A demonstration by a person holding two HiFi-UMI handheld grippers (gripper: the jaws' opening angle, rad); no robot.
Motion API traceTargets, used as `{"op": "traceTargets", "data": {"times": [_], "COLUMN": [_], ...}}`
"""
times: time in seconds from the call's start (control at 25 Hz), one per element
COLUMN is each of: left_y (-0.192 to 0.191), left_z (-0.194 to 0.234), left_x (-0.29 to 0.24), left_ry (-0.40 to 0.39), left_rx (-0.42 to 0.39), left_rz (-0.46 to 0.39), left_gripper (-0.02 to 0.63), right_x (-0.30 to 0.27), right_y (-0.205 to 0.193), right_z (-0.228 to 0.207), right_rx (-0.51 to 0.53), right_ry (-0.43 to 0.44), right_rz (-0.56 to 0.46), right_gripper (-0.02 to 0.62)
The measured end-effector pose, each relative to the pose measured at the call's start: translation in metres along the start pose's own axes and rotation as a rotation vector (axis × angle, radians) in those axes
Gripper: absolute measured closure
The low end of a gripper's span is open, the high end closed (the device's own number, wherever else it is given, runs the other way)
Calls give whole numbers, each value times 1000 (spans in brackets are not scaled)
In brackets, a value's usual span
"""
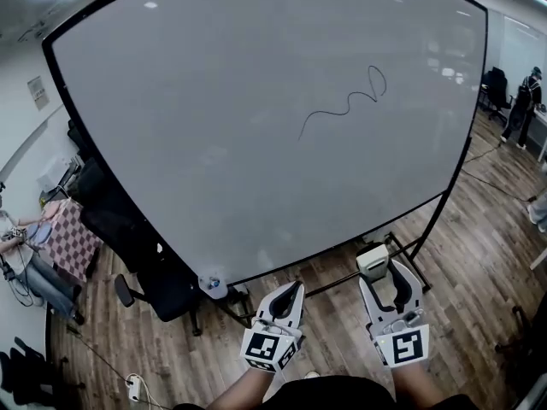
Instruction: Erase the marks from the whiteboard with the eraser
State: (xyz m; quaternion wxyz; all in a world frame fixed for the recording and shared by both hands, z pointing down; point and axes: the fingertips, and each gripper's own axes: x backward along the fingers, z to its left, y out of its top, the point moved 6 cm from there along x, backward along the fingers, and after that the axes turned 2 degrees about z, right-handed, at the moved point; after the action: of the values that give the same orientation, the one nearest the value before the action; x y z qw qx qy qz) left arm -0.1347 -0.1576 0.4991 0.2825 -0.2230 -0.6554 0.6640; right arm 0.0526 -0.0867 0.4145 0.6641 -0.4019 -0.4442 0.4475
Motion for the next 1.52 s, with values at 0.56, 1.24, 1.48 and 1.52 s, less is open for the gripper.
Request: {"op": "traceTargets", "data": {"times": [0.56, 1.24, 1.48, 1.52], "left_y": [19, 53, 55, 54], "left_z": [50, 70, 70, 70], "left_x": [-14, -21, -15, -15], "left_ry": [299, 464, 496, 498], "left_rx": [-40, -119, -138, -134], "left_rz": [-17, -49, -41, -34], "left_gripper": [584, 584, 584, 584], "right_x": [-140, -257, -263, -264], "right_y": [5, 29, 32, 33], "right_z": [-5, -6, -6, -7], "right_rx": [136, 337, 357, 356], "right_ry": [267, 368, 355, 350], "right_rz": [-121, -86, -48, -40], "right_gripper": [351, 351, 350, 350]}}
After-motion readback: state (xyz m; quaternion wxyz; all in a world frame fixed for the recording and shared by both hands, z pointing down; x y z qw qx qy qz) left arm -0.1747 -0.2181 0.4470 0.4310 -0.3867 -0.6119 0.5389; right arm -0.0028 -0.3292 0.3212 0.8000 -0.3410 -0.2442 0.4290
